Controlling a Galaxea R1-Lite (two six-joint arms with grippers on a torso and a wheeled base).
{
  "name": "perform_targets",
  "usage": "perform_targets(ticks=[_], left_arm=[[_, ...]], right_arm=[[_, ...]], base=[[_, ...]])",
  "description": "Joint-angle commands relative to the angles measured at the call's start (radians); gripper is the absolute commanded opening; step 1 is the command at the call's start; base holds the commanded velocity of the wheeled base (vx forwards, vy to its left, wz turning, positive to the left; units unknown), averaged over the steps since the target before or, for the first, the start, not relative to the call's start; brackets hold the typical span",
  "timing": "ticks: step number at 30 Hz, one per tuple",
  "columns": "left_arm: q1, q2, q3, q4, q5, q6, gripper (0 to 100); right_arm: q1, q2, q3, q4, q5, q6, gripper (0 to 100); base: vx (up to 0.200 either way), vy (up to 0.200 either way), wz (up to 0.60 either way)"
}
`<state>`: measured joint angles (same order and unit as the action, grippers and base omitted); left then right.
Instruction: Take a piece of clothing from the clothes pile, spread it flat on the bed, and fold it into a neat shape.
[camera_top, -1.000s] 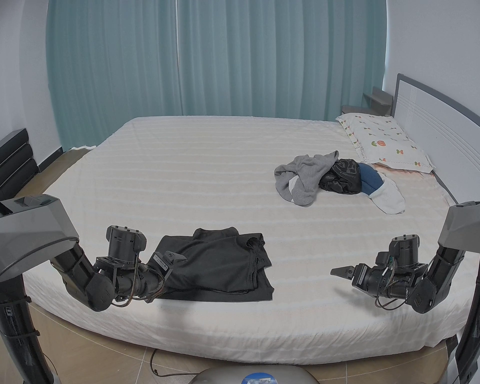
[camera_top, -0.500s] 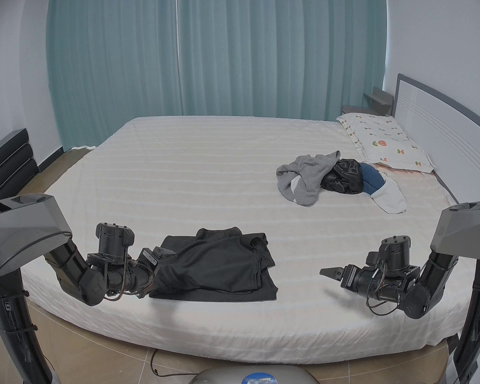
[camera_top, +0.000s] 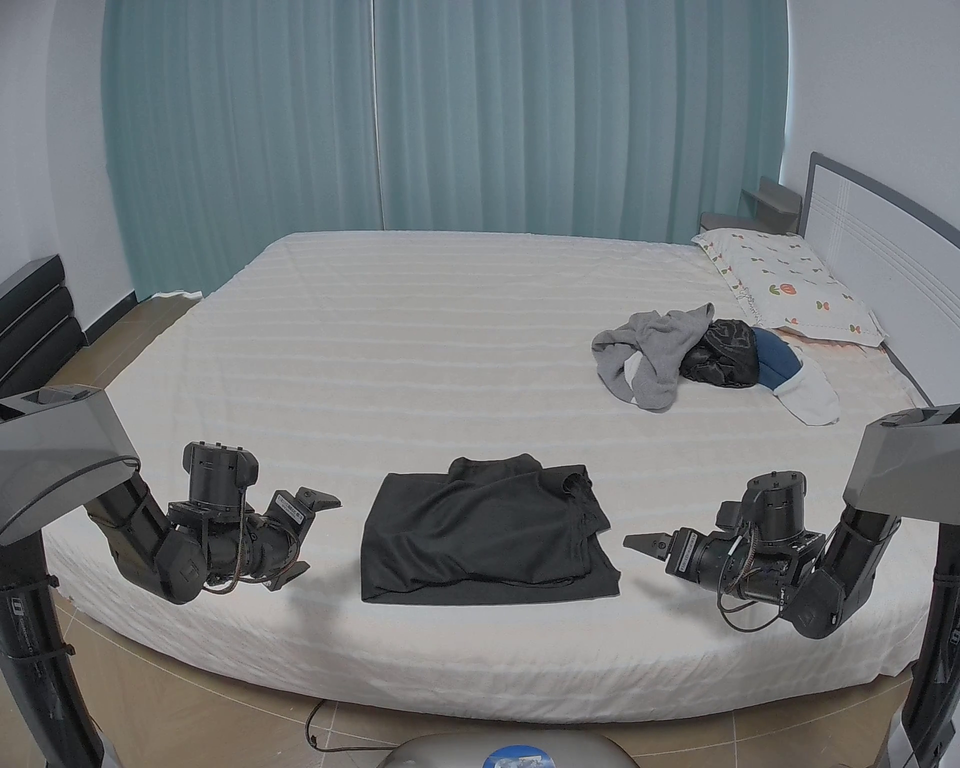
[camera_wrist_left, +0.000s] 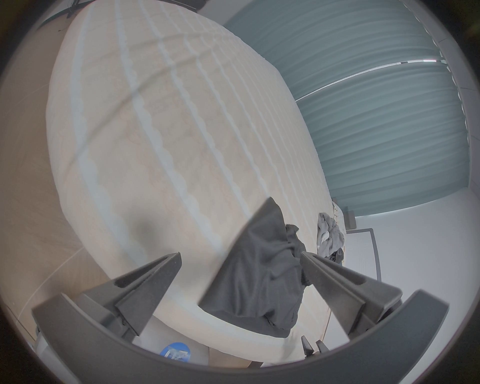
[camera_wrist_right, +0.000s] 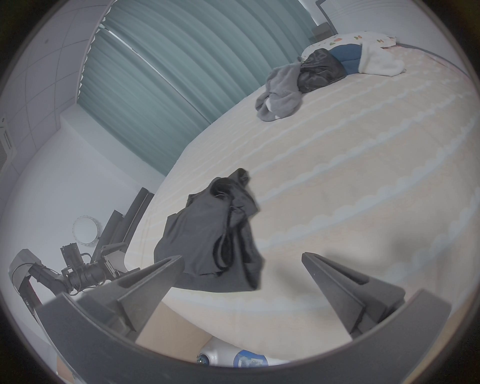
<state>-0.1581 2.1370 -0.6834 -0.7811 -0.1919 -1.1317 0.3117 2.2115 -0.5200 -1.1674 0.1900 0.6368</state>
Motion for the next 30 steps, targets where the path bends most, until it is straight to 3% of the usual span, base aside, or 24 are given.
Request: perform_targets(ticks=[1, 4, 15, 30], left_arm=[[0.000, 0.017, -0.007, 0.000, 0.002, 0.000, 100], [-0.003, 0.017, -0.008, -0.001, 0.005, 0.004, 100], [-0.006, 0.018, -0.005, 0.000, 0.005, 0.010, 100], [-0.006, 0.018, -0.004, 0.000, 0.008, 0.012, 100]], right_arm=[[0.001, 0.060, -0.018, -0.047, 0.000, -0.002, 100], [0.004, 0.106, -0.037, -0.092, 0.003, -0.011, 100], [0.015, 0.166, -0.141, -0.083, 0.003, -0.063, 100], [-0.020, 0.139, -0.061, -0.097, 0.000, -0.095, 100]], base=[[0.000, 0.200, 0.00], [0.000, 0.200, 0.00], [0.000, 0.000, 0.00], [0.000, 0.000, 0.00]])
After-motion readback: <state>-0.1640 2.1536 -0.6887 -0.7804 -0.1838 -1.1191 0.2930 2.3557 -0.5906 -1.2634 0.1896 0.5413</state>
